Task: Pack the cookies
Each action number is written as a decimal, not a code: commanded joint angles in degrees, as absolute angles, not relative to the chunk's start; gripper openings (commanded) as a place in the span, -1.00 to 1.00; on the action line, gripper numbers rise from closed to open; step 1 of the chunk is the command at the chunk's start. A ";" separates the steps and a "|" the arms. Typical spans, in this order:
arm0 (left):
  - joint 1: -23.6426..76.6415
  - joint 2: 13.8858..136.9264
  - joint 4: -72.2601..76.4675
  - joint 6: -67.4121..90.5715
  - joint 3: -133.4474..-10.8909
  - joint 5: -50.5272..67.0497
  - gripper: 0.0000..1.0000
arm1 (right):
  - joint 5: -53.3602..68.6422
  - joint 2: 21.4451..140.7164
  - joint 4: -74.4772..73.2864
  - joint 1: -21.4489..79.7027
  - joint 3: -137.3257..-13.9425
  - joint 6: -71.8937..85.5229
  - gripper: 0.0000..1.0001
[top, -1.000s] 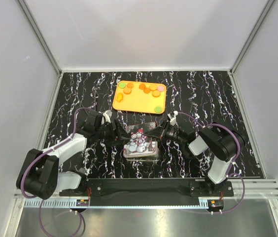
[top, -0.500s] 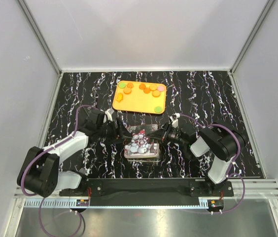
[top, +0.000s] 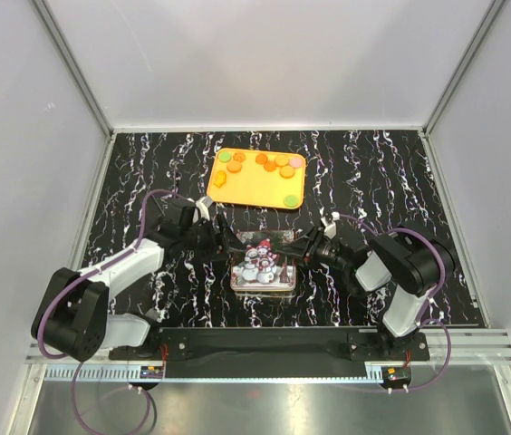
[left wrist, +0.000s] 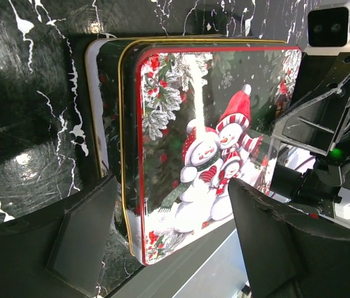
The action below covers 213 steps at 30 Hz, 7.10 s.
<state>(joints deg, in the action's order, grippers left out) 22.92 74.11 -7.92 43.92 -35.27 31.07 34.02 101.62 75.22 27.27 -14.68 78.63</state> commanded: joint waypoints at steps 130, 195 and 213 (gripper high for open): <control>30.41 84.11 -24.70 36.12 -52.65 21.80 0.54 | 22.06 64.86 12.83 23.99 -21.09 47.37 0.30; 37.71 92.46 -29.09 36.91 -60.03 17.75 0.54 | 20.04 77.08 21.36 29.79 -21.62 48.69 -0.58; 35.34 88.77 -34.10 33.75 -62.84 17.05 0.61 | 15.12 71.80 7.56 29.09 -30.58 42.81 0.33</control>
